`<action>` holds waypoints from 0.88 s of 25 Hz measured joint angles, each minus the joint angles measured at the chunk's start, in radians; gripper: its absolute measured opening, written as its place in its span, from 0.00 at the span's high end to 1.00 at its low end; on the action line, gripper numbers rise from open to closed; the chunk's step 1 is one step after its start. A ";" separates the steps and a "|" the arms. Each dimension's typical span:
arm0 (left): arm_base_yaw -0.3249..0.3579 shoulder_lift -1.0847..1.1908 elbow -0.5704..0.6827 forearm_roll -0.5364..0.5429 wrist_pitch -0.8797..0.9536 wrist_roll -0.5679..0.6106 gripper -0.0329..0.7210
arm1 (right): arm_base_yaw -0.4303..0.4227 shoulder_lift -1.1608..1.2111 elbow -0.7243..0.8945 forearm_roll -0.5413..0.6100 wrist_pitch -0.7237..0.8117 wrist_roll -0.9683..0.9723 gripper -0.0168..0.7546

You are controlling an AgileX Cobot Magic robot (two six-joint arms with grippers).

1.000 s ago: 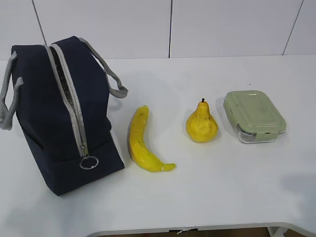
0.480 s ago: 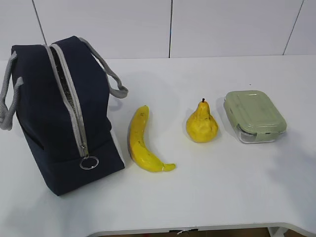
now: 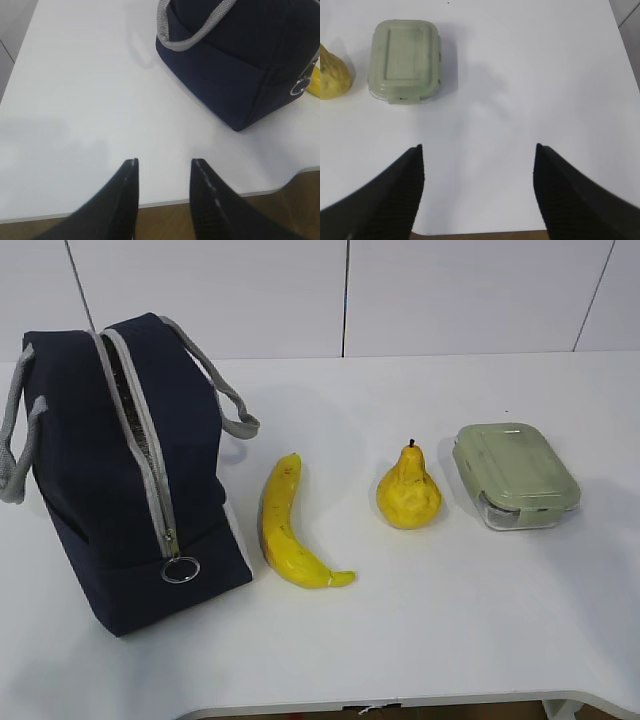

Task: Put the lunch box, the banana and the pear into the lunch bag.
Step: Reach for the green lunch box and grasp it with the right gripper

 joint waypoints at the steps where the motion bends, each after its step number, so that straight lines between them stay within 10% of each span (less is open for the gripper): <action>1: 0.000 0.000 0.000 0.000 0.000 0.000 0.64 | 0.000 0.031 -0.021 0.000 0.000 0.000 0.26; 22: 0.000 0.000 0.000 0.000 0.000 0.000 0.64 | 0.000 0.629 -0.441 0.251 0.014 -0.169 0.26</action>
